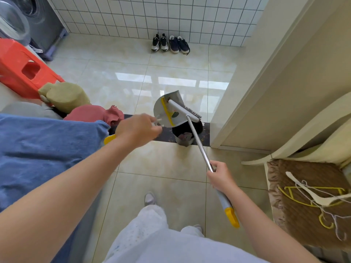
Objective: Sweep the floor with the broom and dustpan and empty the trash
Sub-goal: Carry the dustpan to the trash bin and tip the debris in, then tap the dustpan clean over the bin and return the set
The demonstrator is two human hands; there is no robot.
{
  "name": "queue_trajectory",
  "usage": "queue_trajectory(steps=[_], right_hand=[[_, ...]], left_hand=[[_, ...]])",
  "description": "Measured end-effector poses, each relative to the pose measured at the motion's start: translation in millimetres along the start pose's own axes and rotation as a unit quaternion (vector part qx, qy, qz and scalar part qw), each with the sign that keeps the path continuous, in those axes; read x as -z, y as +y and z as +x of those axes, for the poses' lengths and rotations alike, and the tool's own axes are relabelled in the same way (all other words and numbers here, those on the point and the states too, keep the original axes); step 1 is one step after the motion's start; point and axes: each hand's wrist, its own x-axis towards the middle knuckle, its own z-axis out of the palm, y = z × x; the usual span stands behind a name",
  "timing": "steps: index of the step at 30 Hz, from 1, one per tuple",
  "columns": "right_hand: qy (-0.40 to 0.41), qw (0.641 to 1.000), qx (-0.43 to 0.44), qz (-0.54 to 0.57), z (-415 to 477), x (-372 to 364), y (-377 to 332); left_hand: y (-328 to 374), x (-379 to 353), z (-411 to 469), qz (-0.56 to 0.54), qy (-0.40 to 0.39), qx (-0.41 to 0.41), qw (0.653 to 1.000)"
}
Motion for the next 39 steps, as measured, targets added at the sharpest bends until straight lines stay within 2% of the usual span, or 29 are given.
queue_trajectory(steps=[3,7,12,18,27,33,39], right_hand=[[0.000,1.000,0.004,0.012,19,-4,-22],[0.003,1.000,0.002,0.029,39,-17,-63],[0.021,0.998,-0.005,0.059,70,-31,-117],[0.027,0.997,-0.008,0.076,108,-38,-163],[0.037,0.993,-0.026,0.109,184,-8,-192],[0.035,0.992,-0.063,0.103,254,29,-176],[0.015,0.986,-0.133,0.099,324,69,-155]], left_hand=[[-26,25,41,-0.153,0.012,0.073,0.985],[-62,56,81,-0.331,0.018,0.138,0.933],[-101,75,121,-0.361,0.016,0.157,0.919],[-121,111,169,-0.395,0.013,0.122,0.910],[-118,79,257,-0.328,0.005,0.107,0.939],[-101,41,327,-0.164,0.040,0.093,0.981],[-88,-2,378,-0.051,0.004,0.079,0.996]])
